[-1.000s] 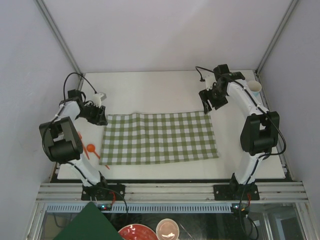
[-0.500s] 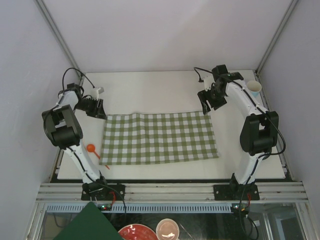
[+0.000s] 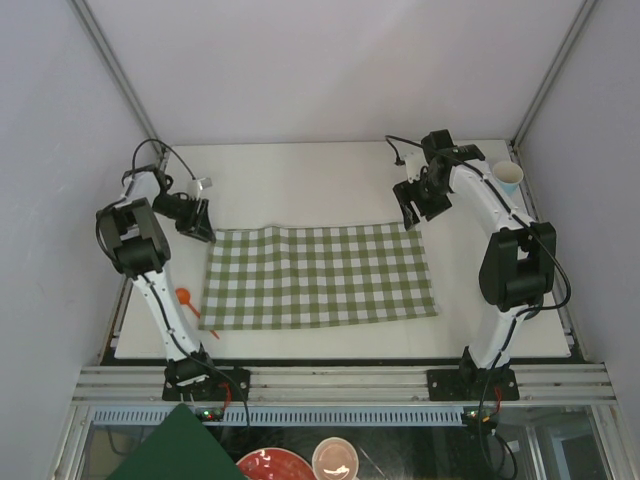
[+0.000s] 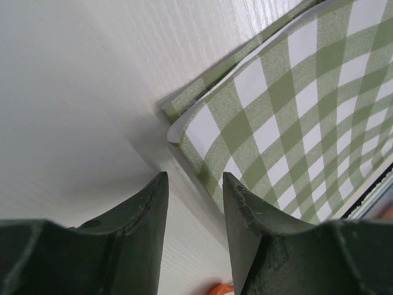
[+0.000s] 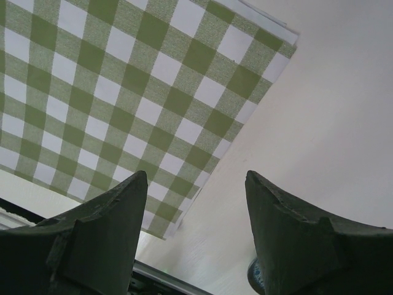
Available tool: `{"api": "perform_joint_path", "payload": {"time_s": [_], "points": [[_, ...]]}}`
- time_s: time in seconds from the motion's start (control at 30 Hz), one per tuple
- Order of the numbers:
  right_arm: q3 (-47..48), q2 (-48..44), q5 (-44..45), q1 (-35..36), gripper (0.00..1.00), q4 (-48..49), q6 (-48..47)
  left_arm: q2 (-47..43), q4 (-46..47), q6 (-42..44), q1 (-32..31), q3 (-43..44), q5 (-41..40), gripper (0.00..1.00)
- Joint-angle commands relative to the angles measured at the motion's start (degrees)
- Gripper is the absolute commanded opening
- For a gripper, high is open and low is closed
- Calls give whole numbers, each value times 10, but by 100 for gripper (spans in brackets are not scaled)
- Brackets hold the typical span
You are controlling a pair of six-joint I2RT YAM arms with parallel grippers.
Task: Set the dinner table for one person
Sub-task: Flatten out the napkin at the center of the board.
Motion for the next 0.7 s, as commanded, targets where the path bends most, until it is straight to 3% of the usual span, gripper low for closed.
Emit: {"api": "perform_joint_path", "payload": {"time_s": [0.0, 0.13, 0.43, 0.53, 0.67], "points": [[17, -15, -5, 8, 65, 10, 10, 14, -71, 38, -9, 46, 10, 46], [20, -10, -3, 11, 65, 10, 12, 35, -118, 58, -28, 73, 21, 47], [24, -14, 2, 14, 65, 6, 12, 37, -127, 63, -88, 53, 29, 48], [25, -17, 1, 14, 65, 6, 11, 37, -127, 69, -105, 49, 22, 41], [21, -23, 3, 14, 65, 4, 10, 29, -120, 67, -104, 42, 18, 22]]}}
